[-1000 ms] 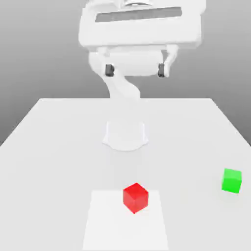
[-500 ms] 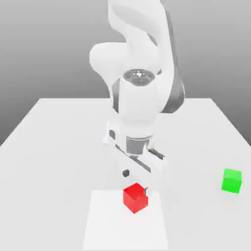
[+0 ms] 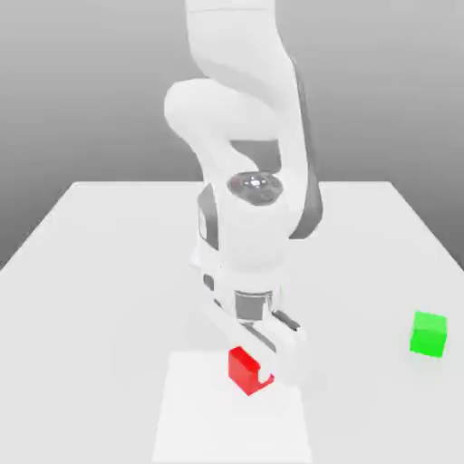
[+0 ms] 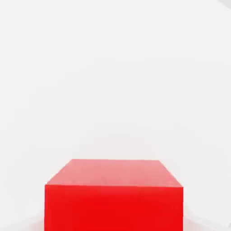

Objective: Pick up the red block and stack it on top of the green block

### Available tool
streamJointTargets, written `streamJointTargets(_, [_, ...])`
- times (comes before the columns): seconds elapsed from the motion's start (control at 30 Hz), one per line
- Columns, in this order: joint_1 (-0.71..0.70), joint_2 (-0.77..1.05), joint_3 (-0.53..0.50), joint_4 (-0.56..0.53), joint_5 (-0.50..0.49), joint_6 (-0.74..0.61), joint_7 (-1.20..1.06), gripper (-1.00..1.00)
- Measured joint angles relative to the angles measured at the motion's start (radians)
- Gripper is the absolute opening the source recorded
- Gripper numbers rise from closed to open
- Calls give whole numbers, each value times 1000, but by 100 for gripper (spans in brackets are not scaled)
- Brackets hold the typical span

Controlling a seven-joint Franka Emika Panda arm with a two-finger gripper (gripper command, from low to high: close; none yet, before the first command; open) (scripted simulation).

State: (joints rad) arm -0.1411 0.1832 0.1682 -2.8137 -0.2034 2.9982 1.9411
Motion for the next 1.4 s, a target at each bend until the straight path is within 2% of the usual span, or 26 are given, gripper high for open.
streamJointTargets(0.23, [-21,-163,72,-25,187,-133,-135,-100])
streamJointTargets(0.33, [5,-218,76,-32,228,-183,-150,-100])
streamJointTargets(0.43, [95,-223,124,-6,234,-216,-54,-100])
streamJointTargets(0.9, [510,-196,348,157,216,-351,526,-100])
streamJointTargets(1.0, [638,-165,314,171,183,-332,582,-100])
streamJointTargets(1.1, [585,-120,261,178,138,-294,619,-100])
streamJointTargets(1.3, [617,-7,205,182,11,-200,710,-100])
streamJointTargets(1.33, [627,14,191,182,-13,-184,727,100])
streamJointTargets(1.4, [627,14,191,182,-13,-184,727,100])
